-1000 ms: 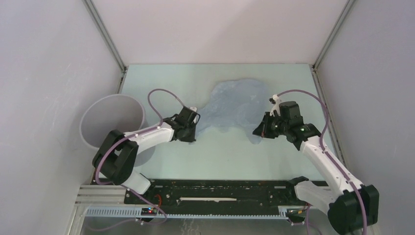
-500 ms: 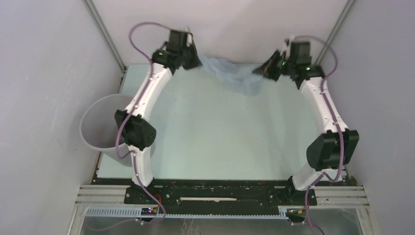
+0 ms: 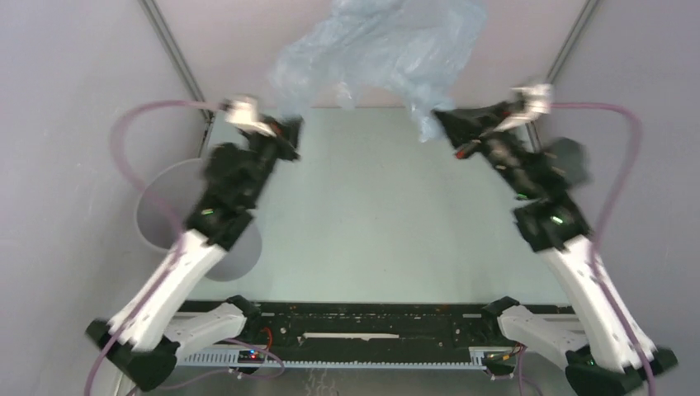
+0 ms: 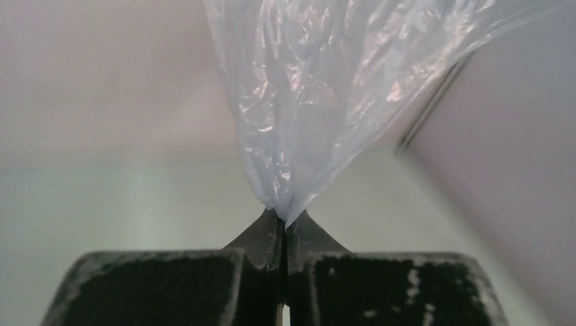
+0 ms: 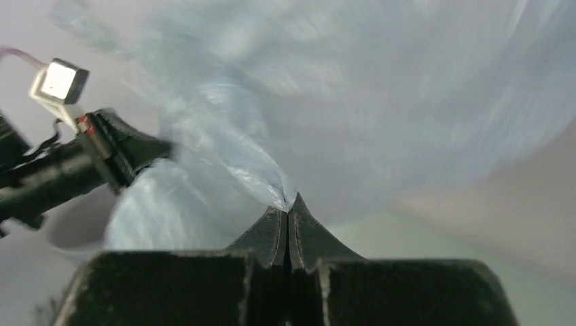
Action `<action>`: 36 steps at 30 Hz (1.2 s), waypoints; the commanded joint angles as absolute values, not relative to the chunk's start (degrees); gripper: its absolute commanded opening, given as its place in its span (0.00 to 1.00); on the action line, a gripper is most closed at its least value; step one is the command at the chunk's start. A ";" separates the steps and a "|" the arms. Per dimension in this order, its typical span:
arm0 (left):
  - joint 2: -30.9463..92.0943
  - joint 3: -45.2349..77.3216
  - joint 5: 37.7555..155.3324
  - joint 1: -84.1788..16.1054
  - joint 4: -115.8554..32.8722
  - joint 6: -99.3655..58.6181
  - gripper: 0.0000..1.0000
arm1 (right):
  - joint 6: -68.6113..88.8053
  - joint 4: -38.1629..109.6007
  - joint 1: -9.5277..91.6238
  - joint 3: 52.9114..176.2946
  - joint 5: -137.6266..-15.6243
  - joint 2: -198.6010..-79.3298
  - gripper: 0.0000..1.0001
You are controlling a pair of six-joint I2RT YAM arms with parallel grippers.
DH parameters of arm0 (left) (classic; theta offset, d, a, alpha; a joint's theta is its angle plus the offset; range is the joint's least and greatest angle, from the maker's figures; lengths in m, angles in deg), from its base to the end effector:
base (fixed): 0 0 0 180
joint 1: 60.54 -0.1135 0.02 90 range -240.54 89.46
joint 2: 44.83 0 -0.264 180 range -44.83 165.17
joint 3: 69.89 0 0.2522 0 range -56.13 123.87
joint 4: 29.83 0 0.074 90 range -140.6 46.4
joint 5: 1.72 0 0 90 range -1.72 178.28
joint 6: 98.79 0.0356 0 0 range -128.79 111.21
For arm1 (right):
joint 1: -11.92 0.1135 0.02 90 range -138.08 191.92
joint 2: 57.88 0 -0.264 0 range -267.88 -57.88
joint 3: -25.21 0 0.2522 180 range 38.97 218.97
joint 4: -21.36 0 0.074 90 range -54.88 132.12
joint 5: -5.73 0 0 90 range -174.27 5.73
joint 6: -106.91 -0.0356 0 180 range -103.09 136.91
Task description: Put the trash bags into the trash bin
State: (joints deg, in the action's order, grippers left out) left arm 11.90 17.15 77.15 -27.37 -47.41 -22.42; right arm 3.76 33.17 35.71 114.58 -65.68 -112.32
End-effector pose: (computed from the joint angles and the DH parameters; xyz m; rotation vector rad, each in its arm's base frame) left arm 0.1705 -0.1032 0.4855 0.0676 1.3729 -0.5559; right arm 0.1531 0.0799 0.5150 -0.4030 1.1548 0.7538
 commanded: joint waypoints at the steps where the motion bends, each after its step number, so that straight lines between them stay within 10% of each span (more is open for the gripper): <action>1: 23.51 -11.51 75.90 -28.89 -48.43 -28.21 0.00 | 11.28 49.25 37.01 96.29 -77.09 -124.58 0.00; 10: 21.26 -10.52 83.82 -26.42 -51.26 -32.08 0.00 | 13.93 48.62 38.32 84.32 -76.61 -114.67 0.00; 24: 33.87 60.68 82.43 -24.22 -66.79 -21.15 0.00 | -2.89 61.96 25.63 149.19 -73.93 -127.30 0.00; 31: 19.64 24.16 65.87 -19.64 -56.77 -17.90 0.00 | 7.02 44.41 34.71 110.74 -80.45 -110.63 0.00; 36: 20.85 -10.89 80.43 -23.71 -54.15 -33.90 0.00 | 3.85 49.50 36.55 82.62 -75.82 -113.95 0.00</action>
State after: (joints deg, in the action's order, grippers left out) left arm 14.04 9.17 73.54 -22.23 -51.19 -23.78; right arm 3.96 41.43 34.31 101.62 -77.37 -105.37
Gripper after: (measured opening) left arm 0.008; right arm 0.007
